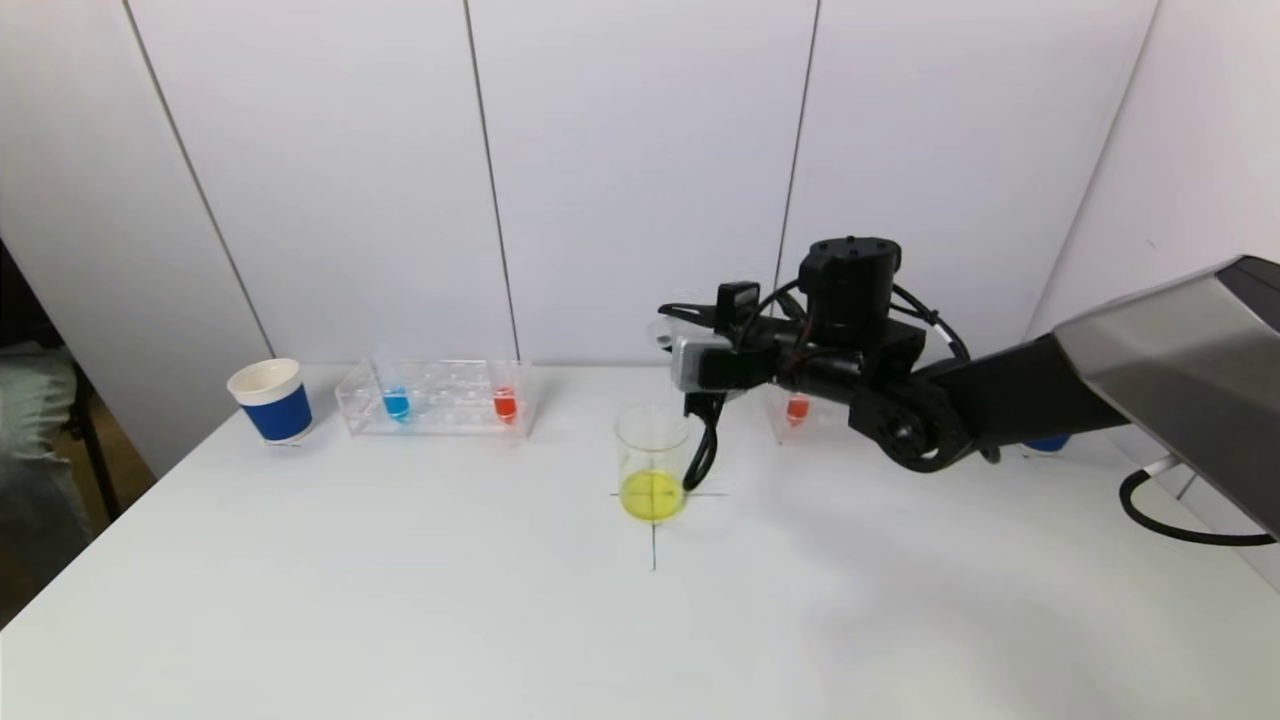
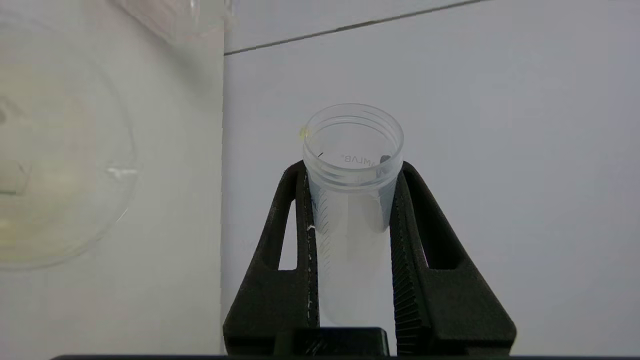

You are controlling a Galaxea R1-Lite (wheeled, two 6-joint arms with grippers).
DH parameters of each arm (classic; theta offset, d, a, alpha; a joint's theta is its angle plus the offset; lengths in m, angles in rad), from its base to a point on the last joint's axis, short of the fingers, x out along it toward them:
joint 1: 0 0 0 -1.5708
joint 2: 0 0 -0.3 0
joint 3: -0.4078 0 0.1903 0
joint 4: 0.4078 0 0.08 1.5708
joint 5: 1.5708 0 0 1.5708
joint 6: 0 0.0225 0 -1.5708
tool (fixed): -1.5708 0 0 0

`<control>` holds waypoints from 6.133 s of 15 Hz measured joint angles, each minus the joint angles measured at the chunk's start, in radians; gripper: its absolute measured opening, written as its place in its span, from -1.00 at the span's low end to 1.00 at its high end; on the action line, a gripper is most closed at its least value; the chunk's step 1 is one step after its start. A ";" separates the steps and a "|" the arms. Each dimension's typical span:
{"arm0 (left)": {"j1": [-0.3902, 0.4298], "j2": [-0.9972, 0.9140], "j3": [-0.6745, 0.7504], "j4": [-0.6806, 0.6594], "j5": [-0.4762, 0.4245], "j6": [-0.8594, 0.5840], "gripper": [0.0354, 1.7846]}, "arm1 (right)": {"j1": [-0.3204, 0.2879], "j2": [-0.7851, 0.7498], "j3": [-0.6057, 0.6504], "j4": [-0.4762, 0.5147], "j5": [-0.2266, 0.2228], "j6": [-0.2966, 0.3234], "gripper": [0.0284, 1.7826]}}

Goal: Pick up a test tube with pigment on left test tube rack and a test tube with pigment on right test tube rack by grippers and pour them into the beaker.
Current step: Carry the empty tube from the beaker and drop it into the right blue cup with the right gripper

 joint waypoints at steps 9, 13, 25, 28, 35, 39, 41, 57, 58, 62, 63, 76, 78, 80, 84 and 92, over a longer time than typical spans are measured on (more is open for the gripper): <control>0.000 0.000 0.000 0.000 0.000 0.000 0.98 | 0.056 -0.090 -0.026 0.009 -0.156 0.745 -0.50; 0.000 0.000 0.000 0.000 0.000 0.000 0.98 | 0.053 -0.150 -0.054 0.082 -0.249 0.963 -0.50; 0.000 0.000 0.000 0.000 0.000 0.000 0.98 | -0.189 -0.318 -0.154 0.343 -0.417 1.210 -0.50; 0.000 0.000 0.000 0.000 0.000 0.000 0.98 | -0.313 -0.327 -0.154 0.355 -0.407 1.219 -0.50; 0.000 0.000 0.000 0.000 0.000 0.000 0.98 | -0.566 -0.320 -0.147 0.360 -0.316 1.277 -0.50; 0.001 0.000 0.000 0.000 0.000 0.000 0.98 | -0.690 -0.275 -0.134 0.342 -0.276 1.287 -0.50; 0.000 0.000 0.000 0.000 0.000 0.000 0.98 | -0.733 -0.241 -0.133 0.339 -0.267 1.287 -0.50; 0.000 0.000 0.000 0.000 0.000 0.000 0.98 | -0.806 -0.069 0.037 0.138 -0.230 1.291 -0.50; 0.000 0.000 0.000 0.000 0.000 0.000 0.98 | -0.806 -0.063 0.046 0.122 -0.224 1.297 -0.50; 0.000 0.000 0.000 0.000 0.000 0.000 0.98 | -0.806 -0.038 0.094 0.039 -0.219 1.319 -0.50; 0.000 0.000 0.000 0.000 0.000 0.000 0.98 | -0.806 -0.032 0.104 0.033 -0.219 1.320 -0.50; 0.000 0.000 0.000 0.000 0.000 0.000 0.98 | -0.826 0.008 0.194 -0.053 -0.216 1.322 -0.50; 0.000 0.000 0.000 0.000 0.000 0.000 0.98 | -0.827 0.010 0.202 -0.054 -0.209 1.321 -0.50; 0.000 0.000 0.000 0.000 0.000 0.000 0.98 | -0.827 0.011 0.206 -0.055 -0.207 1.321 -0.50; 0.000 0.000 0.000 0.000 0.000 0.000 0.98 | -0.827 0.013 0.208 -0.055 -0.204 1.321 -0.50; 0.000 0.000 0.000 0.000 0.000 0.000 0.98 | -0.826 0.013 0.209 -0.056 -0.203 1.322 -0.50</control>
